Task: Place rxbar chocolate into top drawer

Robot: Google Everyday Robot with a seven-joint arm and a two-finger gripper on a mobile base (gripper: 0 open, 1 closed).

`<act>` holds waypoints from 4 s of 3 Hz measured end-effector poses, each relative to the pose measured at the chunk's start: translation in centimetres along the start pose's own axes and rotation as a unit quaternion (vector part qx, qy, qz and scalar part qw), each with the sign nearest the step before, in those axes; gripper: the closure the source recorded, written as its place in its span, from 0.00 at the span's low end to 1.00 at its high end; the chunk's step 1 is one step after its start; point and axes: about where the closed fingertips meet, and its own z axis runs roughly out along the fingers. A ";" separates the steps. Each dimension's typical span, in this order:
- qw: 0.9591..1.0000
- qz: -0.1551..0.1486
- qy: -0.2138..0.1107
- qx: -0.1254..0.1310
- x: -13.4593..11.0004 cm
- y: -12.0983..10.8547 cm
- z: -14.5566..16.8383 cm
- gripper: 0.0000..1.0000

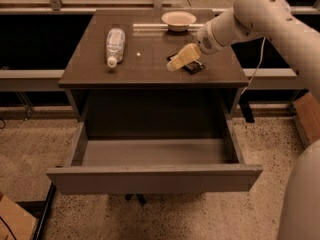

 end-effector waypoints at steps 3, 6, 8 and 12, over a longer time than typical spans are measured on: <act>0.993 0.105 -0.045 0.002 0.9 -1.9 3.0 0.00; 0.989 0.141 -0.022 0.024 3.0 -3.4 6.4 0.40; 0.989 0.141 -0.022 0.024 2.2 -3.5 5.7 1.00; 0.990 0.141 -0.022 0.024 2.2 -3.5 5.7 1.00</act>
Offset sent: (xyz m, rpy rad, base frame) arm 0.0092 -0.0132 -0.0220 0.1441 0.0890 -0.1306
